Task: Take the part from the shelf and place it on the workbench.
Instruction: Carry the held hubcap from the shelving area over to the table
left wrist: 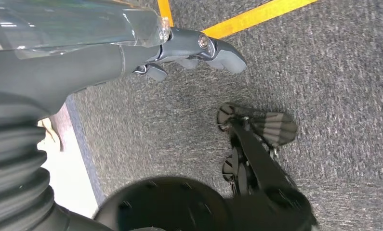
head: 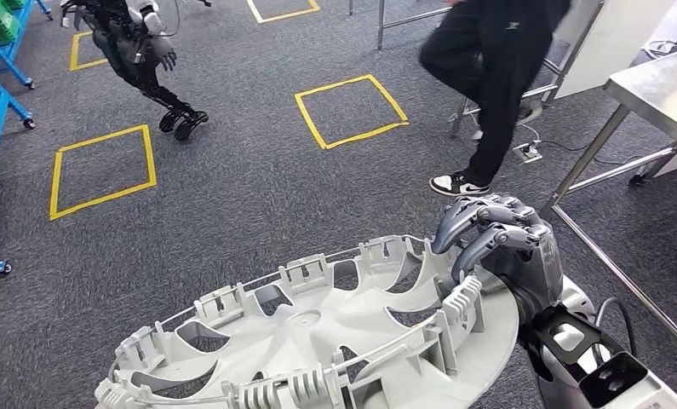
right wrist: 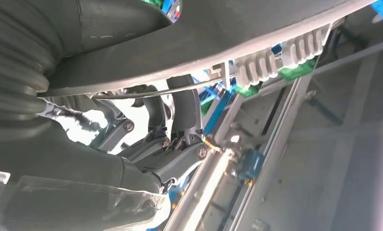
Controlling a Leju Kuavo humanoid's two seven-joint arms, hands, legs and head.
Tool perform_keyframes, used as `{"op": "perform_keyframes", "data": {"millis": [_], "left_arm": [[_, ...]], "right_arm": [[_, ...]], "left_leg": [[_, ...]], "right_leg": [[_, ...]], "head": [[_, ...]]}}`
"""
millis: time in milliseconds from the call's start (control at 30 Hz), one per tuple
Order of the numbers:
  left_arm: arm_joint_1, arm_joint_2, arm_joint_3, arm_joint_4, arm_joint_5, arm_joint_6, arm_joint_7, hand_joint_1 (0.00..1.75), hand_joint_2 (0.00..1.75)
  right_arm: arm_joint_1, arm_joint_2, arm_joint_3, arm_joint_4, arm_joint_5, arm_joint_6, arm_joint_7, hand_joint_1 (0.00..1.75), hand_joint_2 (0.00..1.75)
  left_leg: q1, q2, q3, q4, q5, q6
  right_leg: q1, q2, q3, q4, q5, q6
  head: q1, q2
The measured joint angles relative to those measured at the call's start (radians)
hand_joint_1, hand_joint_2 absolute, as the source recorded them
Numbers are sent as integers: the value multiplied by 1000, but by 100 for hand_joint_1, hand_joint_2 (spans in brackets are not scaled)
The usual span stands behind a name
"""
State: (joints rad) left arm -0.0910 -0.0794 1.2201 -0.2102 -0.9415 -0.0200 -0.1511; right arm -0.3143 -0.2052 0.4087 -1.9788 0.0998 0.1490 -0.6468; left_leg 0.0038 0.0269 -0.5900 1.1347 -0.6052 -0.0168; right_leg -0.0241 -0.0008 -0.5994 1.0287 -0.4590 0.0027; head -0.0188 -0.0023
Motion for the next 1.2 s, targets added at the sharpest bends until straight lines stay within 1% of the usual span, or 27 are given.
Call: {"op": "perform_keyframes", "data": {"millis": [33,67,100,133,167,233,300,367,400,433,500,567,600,633,667,733,767,800,867,900,967,1033,1067,1100,1133,1167,1200], "left_arm": [[1,0,0,0,0,-1,0,0,175],[2,-1,0,0,0,-1,0,0,175],[3,-1,0,0,0,-1,0,0,175],[3,-1,0,0,0,-1,0,0,175],[2,-2,0,0,1,-1,0,0,175],[1,-1,0,0,2,-1,1,0,175],[1,0,0,0,5,0,5,0,175],[0,0,0,0,6,1,9,0,175],[-1,0,1,1,6,1,10,0,175],[-2,-1,1,1,6,1,10,0,175],[0,-3,1,1,6,0,12,0,175],[2,-5,1,1,7,0,13,0,175],[3,-5,2,1,8,0,13,0,175],[2,-6,2,1,8,0,13,0,175],[2,-8,3,1,10,0,13,0,175],[0,-10,5,1,13,0,13,0,175],[-1,-10,6,1,16,0,14,0,175],[-2,-10,7,1,20,1,15,0,175],[-4,-11,11,1,24,2,18,0,175],[-6,-12,13,1,24,3,18,0,175],[-10,-14,15,1,26,6,19,0,175],[-9,-16,17,2,30,9,19,0,175],[-8,-17,19,2,31,10,19,0,175],[-7,-17,21,2,33,11,19,0,175],[-6,-17,22,2,34,11,19,0,175],[-6,-18,23,2,36,11,18,0,175],[-7,-18,24,2,37,11,18,0,175]], "right_arm": [[1,0,0,-2,1,-2,2,175,175],[3,0,0,-4,2,-3,4,175,175],[5,0,0,-4,2,-3,5,175,175],[7,0,0,-5,3,-3,5,175,175],[8,0,0,-5,4,-3,6,175,175],[9,0,0,-5,4,-4,6,175,175],[8,1,0,-5,4,-4,6,175,175],[7,1,0,-5,4,-4,7,175,175],[6,2,0,-5,4,-3,7,175,175],[3,2,1,-5,4,-3,8,175,175],[-2,3,1,-4,4,-1,10,175,175],[-4,5,2,-1,4,1,12,175,175],[-4,5,2,1,4,4,12,175,175],[-4,6,2,4,4,6,12,175,175],[-4,6,2,6,4,10,13,175,175],[-7,7,1,8,2,17,13,175,175],[-9,8,1,9,0,20,13,175,175],[-11,10,1,10,-2,24,13,175,175],[-14,13,0,11,-4,29,13,175,175],[-15,14,0,11,-5,31,14,175,175],[-21,18,1,12,-6,35,15,175,175],[-27,25,2,15,-6,39,16,175,175],[-28,28,2,18,-7,40,16,175,175],[-28,30,3,20,-7,42,16,175,175],[-29,31,3,23,-7,44,16,175,175],[-29,32,3,25,-7,46,16,175,175],[-31,33,3,27,-7,47,16,175,175]], "left_leg": [[0,-15,-34,71,-29,0],[0,-22,-62,125,-44,1],[0,-25,-77,147,-41,4],[-1,-29,-71,128,-19,8],[-2,-38,-47,71,17,14],[-3,-86,19,-69,76,26],[-7,-118,51,-134,90,30],[-9,-100,55,-142,93,32],[-8,-87,57,-147,98,35],[-6,-73,58,-153,104,38],[-4,-44,58,-159,110,42],[-4,-13,55,-158,110,44],[-4,2,54,-157,110,44],[-4,15,53,-157,110,43],[-3,27,54,-156,109,42],[-5,48,54,-150,104,34],[-8,57,54,-147,101,30],[-11,64,53,-144,100,26],[-12,80,54,-142,99,20],[-9,76,52,-139,95,16],[-4,34,30,-93,60,6],[0,-13,-29,32,-4,0],[0,-20,-62,99,-30,-1],[0,-23,-84,141,-38,-1],[0,-24,-88,146,-28,0],[0,-28,-71,111,-1,2],[1,-40,-39,45,36,5]], "right_leg": [[1,11,-2,0,1,-3],[3,23,-3,0,3,-5],[6,35,-4,0,4,-6],[7,48,-4,0,5,-7],[8,61,-4,0,7,-7],[9,85,-6,0,10,-3],[5,106,-11,0,16,6],[0,125,-18,-3,23,20],[0,116,-24,0,21,24],[2,95,-35,16,9,28],[5,39,-77,109,-50,32],[5,17,-125,230,-106,39],[5,13,-133,260,-113,42],[5,9,-121,251,-102,43],[4,1,-89,202,-77,43],[6,-37,-8,62,-30,40],[8,-50,18,15,-18,34],[10,-56,28,-6,-16,28],[13,-36,24,-7,-13,15],[12,-27,22,-7,-10,11],[7,-11,19,-9,-4,0],[6,8,13,-9,0,-8],[6,18,10,-9,2,-10],[7,29,8,-9,4,-11],[7,41,7,-9,6,-10],[7,52,7,-9,7,-9],[6,64,7,-9,9,-6]], "head": [[0,0],[0,0],[0,0],[0,0],[0,0],[1,0],[0,0],[-1,0],[0,0],[1,0],[5,0],[7,0],[7,0],[8,0],[8,0],[8,0],[7,0],[6,0],[5,0],[5,0],[4,0],[2,0],[3,0],[2,0],[3,0],[3,0],[3,0]]}}
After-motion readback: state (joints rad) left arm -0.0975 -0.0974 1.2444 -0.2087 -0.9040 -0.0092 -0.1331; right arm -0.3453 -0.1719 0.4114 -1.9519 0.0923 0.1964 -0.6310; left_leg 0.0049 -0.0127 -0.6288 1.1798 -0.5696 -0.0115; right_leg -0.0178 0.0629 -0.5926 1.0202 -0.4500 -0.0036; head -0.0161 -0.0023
